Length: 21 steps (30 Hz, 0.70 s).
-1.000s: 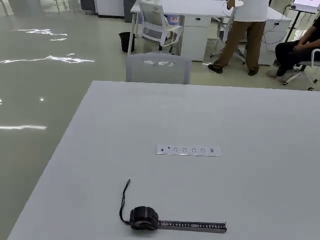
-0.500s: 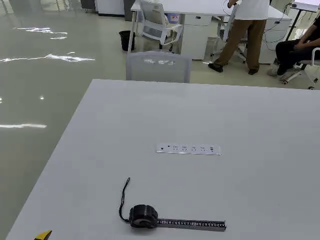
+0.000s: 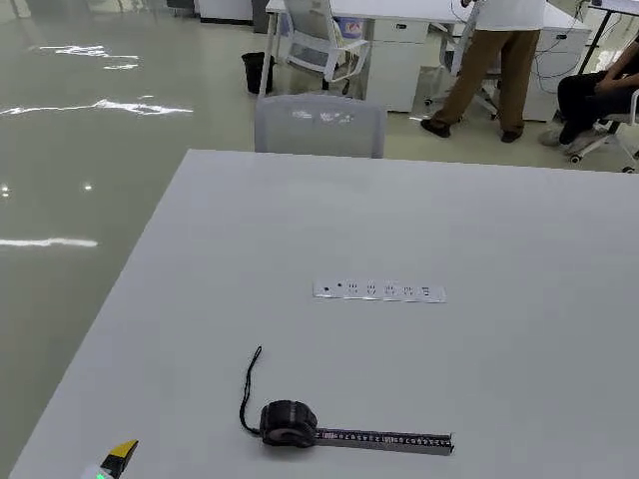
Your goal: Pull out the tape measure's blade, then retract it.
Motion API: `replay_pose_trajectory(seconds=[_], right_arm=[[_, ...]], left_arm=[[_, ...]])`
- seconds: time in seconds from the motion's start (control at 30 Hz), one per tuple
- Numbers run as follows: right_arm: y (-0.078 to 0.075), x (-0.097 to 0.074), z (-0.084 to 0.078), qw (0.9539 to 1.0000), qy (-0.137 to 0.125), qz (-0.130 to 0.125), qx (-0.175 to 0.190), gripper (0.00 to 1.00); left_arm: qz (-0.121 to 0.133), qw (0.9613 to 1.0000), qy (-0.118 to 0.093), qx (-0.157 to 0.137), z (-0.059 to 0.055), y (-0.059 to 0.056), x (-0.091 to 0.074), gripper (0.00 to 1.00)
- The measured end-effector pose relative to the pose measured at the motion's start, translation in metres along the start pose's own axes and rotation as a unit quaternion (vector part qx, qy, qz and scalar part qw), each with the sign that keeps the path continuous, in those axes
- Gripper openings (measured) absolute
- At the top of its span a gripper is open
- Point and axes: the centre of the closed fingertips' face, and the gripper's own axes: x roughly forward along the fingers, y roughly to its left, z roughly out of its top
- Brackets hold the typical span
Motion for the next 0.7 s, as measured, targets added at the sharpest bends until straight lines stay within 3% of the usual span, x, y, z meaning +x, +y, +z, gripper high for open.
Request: replay_pose_trajectory(seconds=[0.1, 0.2, 0.27, 0.47, 0.53, 0.7], right_arm=[[-0.003, 0.006, 0.004, 0.9999, 0.005, 0.007, -0.014, 0.90], [-0.002, 0.007, 0.016, 0.9994, 0.010, 0.016, -0.030, 0.89], [-0.005, 0.011, 0.020, 0.9991, 0.009, 0.019, -0.037, 0.88], [-0.010, 0.023, 0.032, 0.9979, 0.008, 0.030, -0.057, 0.84], [-0.010, 0.027, 0.037, 0.9973, 0.010, 0.036, -0.064, 0.83], [-0.012, 0.037, 0.042, 0.9952, 0.017, 0.052, -0.081, 0.81]], left_arm=[[0.005, 0.9998, -0.007, -0.018, 0.007, -0.006, 0.007, 0.99], [0.012, 0.9999, -0.006, -0.008, 0.010, -0.006, 0.012, 0.99], [0.011, 0.9999, -0.009, -0.004, 0.016, -0.015, 0.017, 0.99], [0.017, 0.9998, -0.008, -0.005, 0.013, -0.013, 0.025, 0.99], [0.018, 0.9998, -0.009, -0.006, 0.019, -0.020, 0.026, 0.99], [0.028, 0.9996, -0.008, -0.004, 0.019, -0.021, 0.034, 0.99]])
